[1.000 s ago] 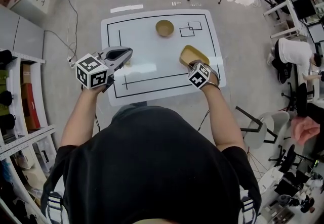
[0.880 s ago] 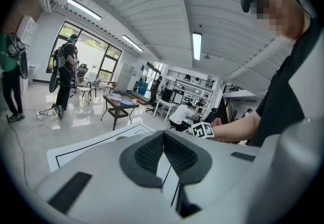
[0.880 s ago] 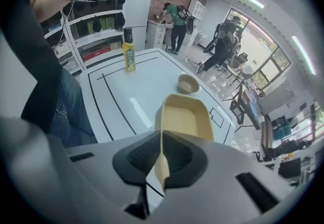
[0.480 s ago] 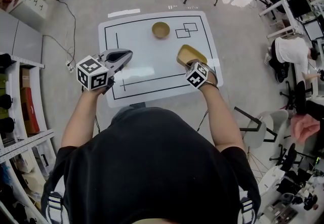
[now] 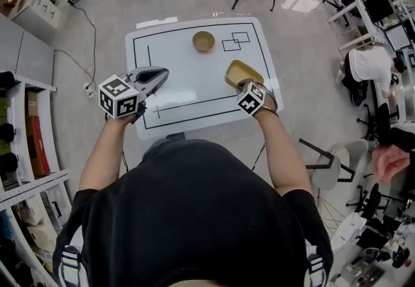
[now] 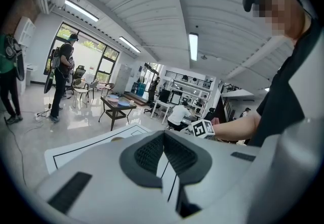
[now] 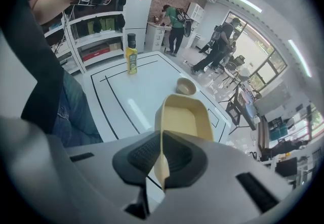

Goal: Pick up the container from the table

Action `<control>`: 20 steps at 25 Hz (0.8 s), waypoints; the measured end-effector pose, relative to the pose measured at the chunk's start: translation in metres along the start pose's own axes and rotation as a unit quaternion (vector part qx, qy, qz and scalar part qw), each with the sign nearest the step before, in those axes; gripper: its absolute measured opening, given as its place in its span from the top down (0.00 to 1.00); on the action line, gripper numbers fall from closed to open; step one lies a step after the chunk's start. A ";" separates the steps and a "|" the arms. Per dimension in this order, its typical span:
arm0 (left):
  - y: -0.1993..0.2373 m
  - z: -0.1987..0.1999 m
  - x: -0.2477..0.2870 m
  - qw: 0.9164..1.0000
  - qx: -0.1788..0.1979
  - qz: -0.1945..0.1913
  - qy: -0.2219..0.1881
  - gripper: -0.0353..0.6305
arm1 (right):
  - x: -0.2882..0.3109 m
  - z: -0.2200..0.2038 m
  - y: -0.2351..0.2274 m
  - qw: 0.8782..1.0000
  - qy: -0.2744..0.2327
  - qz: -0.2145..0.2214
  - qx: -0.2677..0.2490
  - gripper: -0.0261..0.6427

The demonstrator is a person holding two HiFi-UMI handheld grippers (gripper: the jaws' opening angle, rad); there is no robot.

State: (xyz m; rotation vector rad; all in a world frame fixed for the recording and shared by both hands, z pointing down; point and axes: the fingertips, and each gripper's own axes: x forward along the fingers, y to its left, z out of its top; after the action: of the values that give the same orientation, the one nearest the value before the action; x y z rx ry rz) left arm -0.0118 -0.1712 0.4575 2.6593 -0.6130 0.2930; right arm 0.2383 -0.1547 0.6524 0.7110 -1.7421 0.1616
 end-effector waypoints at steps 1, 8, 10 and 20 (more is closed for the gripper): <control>-0.001 -0.001 -0.001 1.000 0.000 0.000 0.000 0.94 | -0.001 -0.001 0.001 1.000 0.000 0.000 0.000 0.94; -0.007 -0.004 -0.003 1.000 -0.001 -0.001 0.002 0.94 | -0.007 -0.006 0.006 1.000 0.001 -0.005 0.001 0.94; -0.010 -0.004 -0.003 1.000 0.000 -0.003 0.002 0.94 | -0.009 -0.009 0.008 1.000 0.003 -0.005 0.002 0.94; -0.018 -0.005 0.000 1.000 0.003 -0.005 0.002 0.94 | -0.015 -0.019 0.008 1.000 0.004 -0.012 0.003 0.94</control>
State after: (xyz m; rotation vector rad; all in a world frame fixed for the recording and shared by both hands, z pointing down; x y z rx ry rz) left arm -0.0043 -0.1542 0.4565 2.6651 -0.5984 0.2987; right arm 0.2516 -0.1340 0.6465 0.7353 -1.7261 0.1532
